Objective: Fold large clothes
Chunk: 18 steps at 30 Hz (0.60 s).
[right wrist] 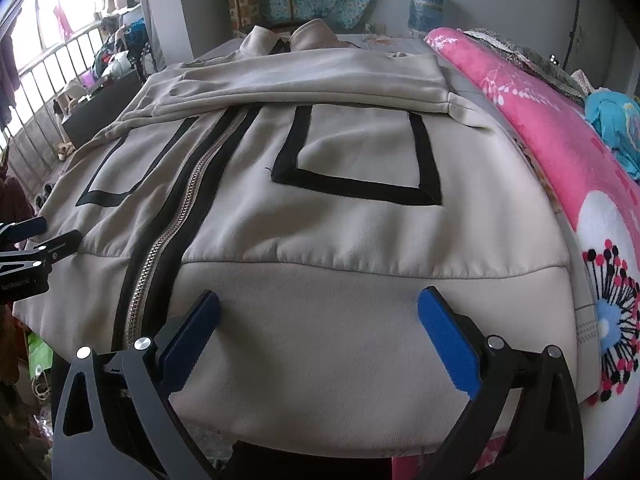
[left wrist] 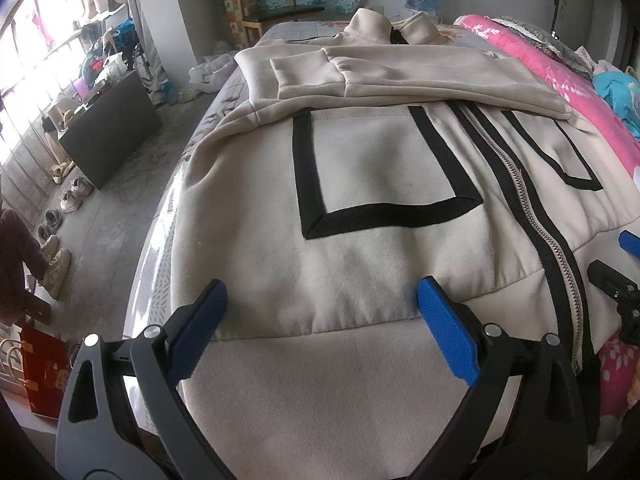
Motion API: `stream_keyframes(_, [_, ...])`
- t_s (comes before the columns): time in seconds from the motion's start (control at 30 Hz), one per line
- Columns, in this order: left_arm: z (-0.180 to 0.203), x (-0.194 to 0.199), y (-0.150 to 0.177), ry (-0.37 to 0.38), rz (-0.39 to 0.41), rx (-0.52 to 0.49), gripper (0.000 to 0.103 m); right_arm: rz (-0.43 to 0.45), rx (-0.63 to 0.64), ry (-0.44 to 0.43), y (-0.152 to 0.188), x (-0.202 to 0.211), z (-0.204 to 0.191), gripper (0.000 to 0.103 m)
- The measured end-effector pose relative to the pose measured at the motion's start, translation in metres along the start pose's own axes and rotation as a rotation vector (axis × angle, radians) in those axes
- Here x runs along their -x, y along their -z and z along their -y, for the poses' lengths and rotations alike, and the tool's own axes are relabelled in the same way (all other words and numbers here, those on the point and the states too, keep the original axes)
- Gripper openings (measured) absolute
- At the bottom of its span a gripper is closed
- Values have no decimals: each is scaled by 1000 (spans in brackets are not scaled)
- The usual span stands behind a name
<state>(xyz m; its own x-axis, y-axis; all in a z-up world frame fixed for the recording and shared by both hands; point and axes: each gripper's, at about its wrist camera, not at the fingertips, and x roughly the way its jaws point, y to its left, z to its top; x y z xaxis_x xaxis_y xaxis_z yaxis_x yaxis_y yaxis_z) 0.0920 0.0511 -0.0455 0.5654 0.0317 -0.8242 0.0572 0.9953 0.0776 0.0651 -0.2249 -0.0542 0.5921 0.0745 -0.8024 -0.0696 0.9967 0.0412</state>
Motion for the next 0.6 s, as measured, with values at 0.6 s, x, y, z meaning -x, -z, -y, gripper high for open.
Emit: stream_keyframes(0.6, [0, 5, 2, -21, 27, 0, 93, -8, -9, 5, -1, 0, -1, 97])
